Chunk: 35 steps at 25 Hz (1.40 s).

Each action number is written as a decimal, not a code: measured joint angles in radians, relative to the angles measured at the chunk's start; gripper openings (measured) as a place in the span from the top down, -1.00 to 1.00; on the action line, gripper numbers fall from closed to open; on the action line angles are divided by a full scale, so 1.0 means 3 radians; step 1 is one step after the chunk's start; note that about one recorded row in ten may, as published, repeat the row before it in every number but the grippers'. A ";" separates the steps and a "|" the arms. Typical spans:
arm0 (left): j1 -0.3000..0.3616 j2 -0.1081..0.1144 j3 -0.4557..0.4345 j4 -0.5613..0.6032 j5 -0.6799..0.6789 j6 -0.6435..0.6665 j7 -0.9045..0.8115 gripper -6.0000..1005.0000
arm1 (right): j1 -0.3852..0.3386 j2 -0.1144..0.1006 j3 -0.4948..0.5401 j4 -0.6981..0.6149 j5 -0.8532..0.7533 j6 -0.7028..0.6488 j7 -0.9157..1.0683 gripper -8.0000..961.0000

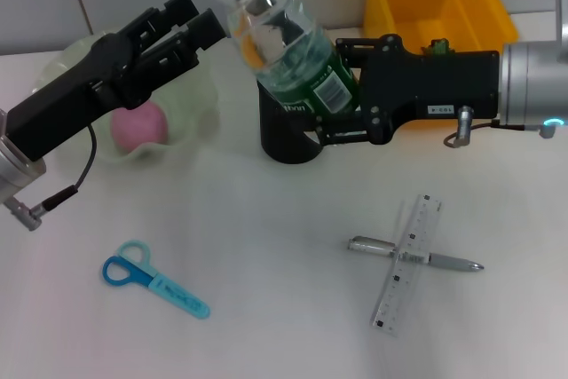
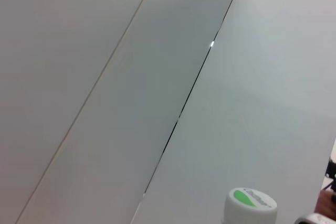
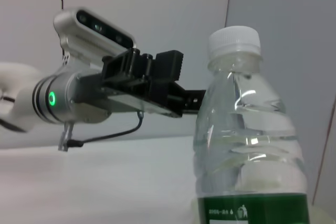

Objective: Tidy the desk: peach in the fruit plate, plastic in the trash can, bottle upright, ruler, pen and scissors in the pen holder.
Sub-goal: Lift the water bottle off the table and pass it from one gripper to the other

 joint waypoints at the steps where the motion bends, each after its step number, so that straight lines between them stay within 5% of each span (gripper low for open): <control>1: 0.0000 0.0000 0.0000 0.0000 0.0000 0.0000 0.0000 -0.72 | 0.0000 0.0000 0.0000 0.0000 0.0000 0.0000 0.0000 -0.53; 35: -0.0145 -0.0016 0.0001 -0.0419 -0.0272 0.0256 0.0528 -0.72 | 0.0177 0.0004 -0.0346 0.0460 0.0322 0.0201 -0.0126 -0.53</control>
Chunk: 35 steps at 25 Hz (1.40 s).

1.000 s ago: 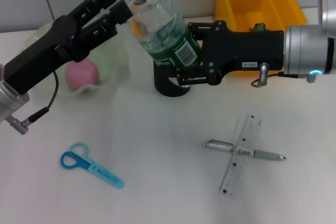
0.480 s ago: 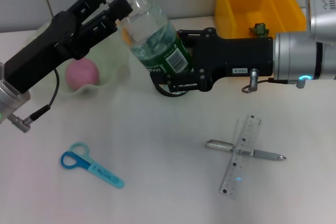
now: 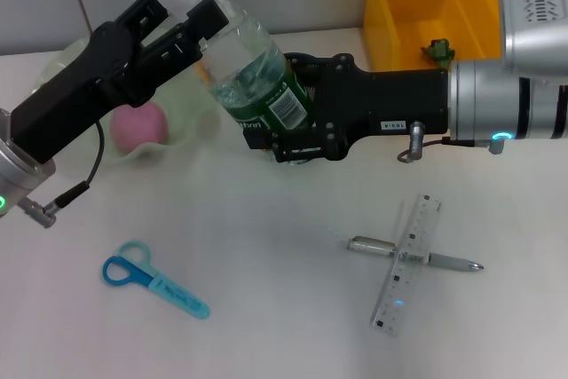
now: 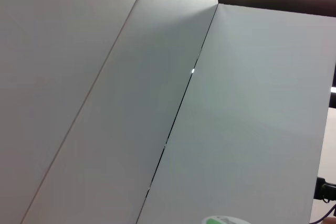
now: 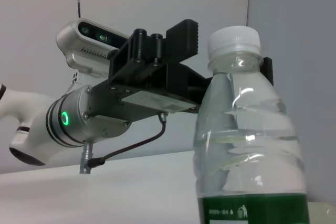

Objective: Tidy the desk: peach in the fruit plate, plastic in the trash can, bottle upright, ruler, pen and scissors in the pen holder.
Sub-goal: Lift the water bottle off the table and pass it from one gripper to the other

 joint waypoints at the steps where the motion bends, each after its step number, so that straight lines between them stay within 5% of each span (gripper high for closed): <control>1: 0.0000 0.0000 0.0006 -0.0002 -0.0001 0.0004 0.0017 -0.72 | 0.0000 0.0000 0.0000 0.0000 0.0000 0.0000 0.0000 -0.53; 35: 0.0002 0.0001 0.0082 -0.0011 -0.0015 0.0015 0.0127 -0.72 | 0.0010 0.0000 -0.0040 0.0005 0.0038 0.0004 0.0031 -0.54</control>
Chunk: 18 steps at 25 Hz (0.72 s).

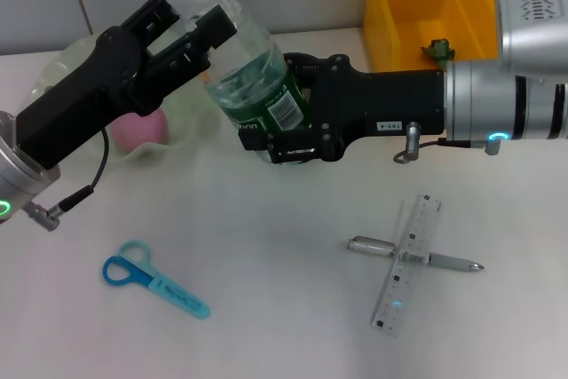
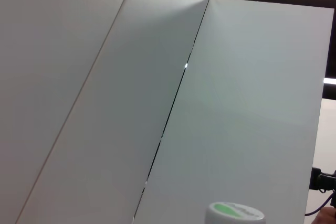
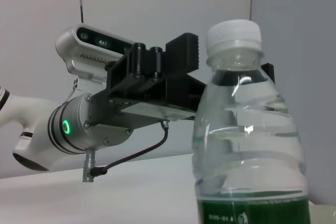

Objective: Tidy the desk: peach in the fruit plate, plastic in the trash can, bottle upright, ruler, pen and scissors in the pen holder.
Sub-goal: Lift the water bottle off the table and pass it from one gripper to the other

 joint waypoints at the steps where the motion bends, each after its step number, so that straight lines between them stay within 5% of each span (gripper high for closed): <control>1: 0.0000 0.0000 0.0000 0.0000 0.0000 0.0000 0.0000 -0.70 | 0.0000 0.0000 0.0000 0.0000 0.0000 0.0000 0.0000 -0.54; 18: -0.0014 0.0000 -0.0001 -0.0040 -0.0052 0.0005 0.0093 0.04 | 0.0049 -0.0003 -0.0034 0.0044 0.0003 -0.0013 0.0029 -0.54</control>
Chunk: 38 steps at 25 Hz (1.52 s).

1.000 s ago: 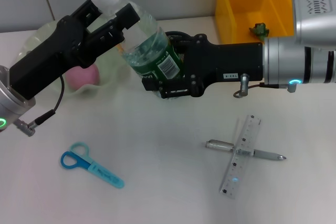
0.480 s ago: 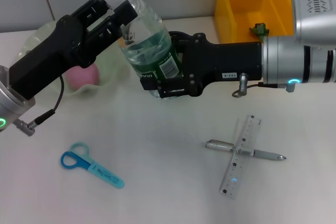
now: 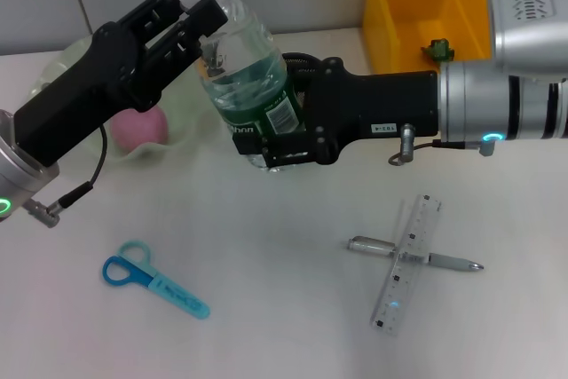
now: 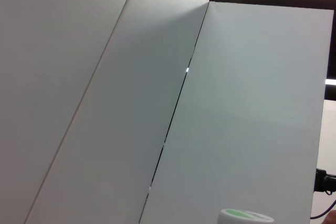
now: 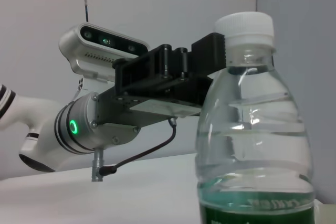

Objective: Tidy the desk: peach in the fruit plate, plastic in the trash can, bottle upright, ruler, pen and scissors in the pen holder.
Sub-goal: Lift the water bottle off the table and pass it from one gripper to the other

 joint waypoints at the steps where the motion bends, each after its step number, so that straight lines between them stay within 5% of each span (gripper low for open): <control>1: -0.0001 0.0000 0.0000 -0.0001 -0.0003 -0.0002 0.0006 0.04 | 0.0013 -0.0001 0.0000 0.0015 0.0000 -0.0004 0.0009 -0.54; 33: 0.0004 0.0014 0.0009 -0.0003 0.0037 -0.0056 0.0114 0.07 | 0.0095 -0.0017 -0.0016 0.0073 -0.0026 -0.0009 0.0111 -0.54; 38: 0.0005 0.0015 0.0041 0.0014 0.0038 -0.0057 0.0096 -0.23 | 0.0095 -0.0017 -0.0016 0.0069 -0.0026 -0.0008 0.0132 -0.54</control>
